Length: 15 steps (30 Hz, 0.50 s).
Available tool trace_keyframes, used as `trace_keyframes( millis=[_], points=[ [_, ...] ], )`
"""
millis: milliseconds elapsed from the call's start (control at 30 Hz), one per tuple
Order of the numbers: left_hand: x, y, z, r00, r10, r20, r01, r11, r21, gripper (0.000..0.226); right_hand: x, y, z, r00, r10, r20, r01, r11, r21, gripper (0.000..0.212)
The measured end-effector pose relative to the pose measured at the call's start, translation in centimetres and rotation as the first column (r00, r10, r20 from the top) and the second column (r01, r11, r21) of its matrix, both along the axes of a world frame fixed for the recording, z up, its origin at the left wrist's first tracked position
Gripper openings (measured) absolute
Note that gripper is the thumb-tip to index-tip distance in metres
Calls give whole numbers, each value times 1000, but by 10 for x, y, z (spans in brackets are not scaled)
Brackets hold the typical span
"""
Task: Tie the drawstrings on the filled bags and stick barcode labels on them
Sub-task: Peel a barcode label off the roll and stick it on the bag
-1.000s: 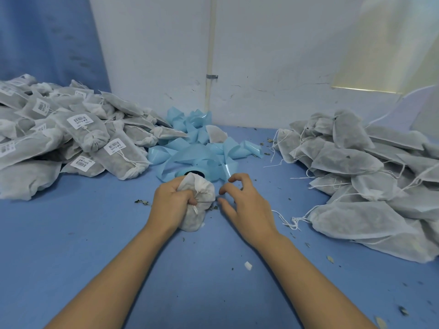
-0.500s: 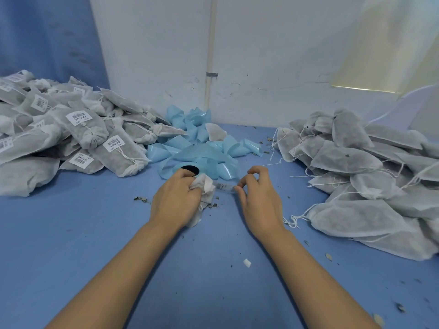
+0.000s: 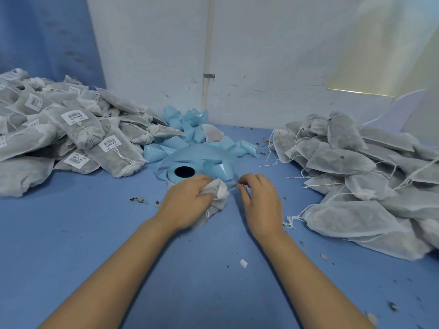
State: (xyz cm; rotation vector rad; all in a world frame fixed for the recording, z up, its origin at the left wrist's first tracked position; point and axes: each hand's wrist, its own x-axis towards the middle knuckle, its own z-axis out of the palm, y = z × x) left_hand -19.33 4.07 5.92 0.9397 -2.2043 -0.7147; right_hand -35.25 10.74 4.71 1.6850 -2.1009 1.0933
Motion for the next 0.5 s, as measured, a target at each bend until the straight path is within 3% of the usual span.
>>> trace_keyframes(
  millis=[67, 133, 167, 333, 500],
  points=[
    [-1, 3, 2, 979, -31, -202, 71, 978, 196, 28, 3, 1, 0, 963, 94, 252, -82, 995, -60, 26],
    [-2, 5, 1, 948, -28, -318, 136, 937, 323, 44, 6, 0, 1, 817, 178, 548, -143, 984, -107, 39],
    [-3, 7, 2, 939, -31, -343, 158, 924, 348, 44, 6, -1, 1, 757, 189, 626, -158, 982, -105, 40],
    [-5, 9, 3, 921, -48, -386, 198, 912, 360, 32, 2, -3, 1, 565, 274, 778, -286, 950, -127, 22],
    [-4, 13, 5, 907, -58, -417, 221, 908, 355, 21, 3, -5, 0, 575, 299, 762, -296, 944, -147, 13]
  ],
)
